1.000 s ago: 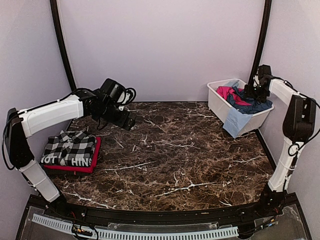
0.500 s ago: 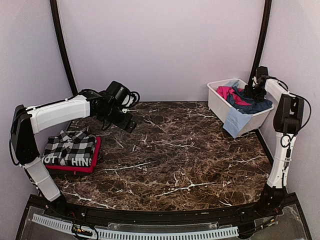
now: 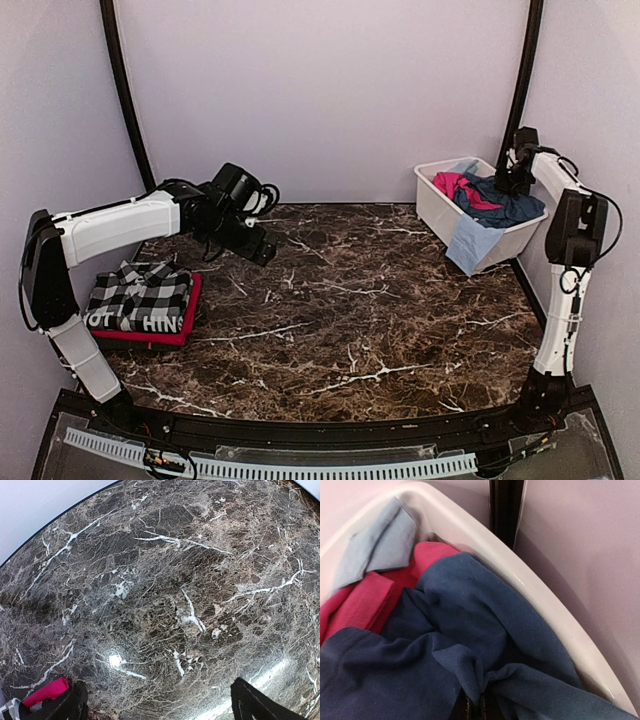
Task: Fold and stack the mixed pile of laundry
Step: Pick up the crumpled T-shirt from the bin.
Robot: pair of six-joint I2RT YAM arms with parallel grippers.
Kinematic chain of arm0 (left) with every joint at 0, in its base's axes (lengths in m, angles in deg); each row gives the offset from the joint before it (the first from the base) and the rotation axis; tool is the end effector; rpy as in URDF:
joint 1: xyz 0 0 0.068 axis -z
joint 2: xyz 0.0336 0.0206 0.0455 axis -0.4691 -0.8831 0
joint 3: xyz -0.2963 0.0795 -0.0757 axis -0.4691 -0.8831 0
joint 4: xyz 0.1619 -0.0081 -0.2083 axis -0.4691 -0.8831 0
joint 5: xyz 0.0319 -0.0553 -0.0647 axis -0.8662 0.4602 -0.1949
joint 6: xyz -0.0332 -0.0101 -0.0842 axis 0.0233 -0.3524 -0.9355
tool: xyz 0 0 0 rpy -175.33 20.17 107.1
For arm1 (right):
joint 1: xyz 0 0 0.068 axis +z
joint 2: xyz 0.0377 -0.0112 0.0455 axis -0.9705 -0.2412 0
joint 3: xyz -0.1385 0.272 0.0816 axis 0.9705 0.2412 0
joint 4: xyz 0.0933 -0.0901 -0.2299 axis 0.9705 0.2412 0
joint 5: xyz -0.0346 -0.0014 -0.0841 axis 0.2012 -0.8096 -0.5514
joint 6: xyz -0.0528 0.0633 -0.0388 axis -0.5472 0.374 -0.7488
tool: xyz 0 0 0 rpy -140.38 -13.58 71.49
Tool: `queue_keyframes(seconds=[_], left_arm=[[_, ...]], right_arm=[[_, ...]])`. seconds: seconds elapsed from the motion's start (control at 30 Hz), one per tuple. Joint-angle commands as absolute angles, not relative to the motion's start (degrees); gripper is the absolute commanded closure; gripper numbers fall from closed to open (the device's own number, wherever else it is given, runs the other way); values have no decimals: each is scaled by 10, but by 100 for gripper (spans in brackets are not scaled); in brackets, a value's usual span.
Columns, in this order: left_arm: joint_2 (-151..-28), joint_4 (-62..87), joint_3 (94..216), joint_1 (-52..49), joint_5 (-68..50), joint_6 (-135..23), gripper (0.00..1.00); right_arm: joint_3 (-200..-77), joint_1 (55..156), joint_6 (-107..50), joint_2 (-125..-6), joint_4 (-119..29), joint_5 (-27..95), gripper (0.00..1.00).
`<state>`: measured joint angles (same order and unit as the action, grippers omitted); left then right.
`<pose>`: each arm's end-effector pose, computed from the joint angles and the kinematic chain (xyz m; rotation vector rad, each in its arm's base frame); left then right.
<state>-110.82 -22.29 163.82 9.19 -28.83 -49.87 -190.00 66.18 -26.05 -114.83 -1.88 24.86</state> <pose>0.3389 -0.2367 0.2972 0.5573 2.3252 -0.1149 0.5678 -0.1006 0.2839 0.4110 2.3450 -0.0301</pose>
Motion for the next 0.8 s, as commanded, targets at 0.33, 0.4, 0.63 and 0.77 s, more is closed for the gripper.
queue_keyframes(seconds=[0.33, 0.4, 0.63, 0.77], left_arm=[[-1040, -193, 1589, 92, -249, -542, 1], [-1034, -186, 1585, 92, -245, -547, 1], [-1021, -178, 1579, 92, -236, -565, 1], [-1008, -173, 1569, 92, -235, -573, 1]], right_arm=[[-1945, 667, -271, -909, -57, 376, 100], [-1947, 672, -271, -881, -62, 409, 100], [-1994, 718, -251, -808, -72, 490, 100], [-2052, 735, -232, -792, -65, 509, 100]])
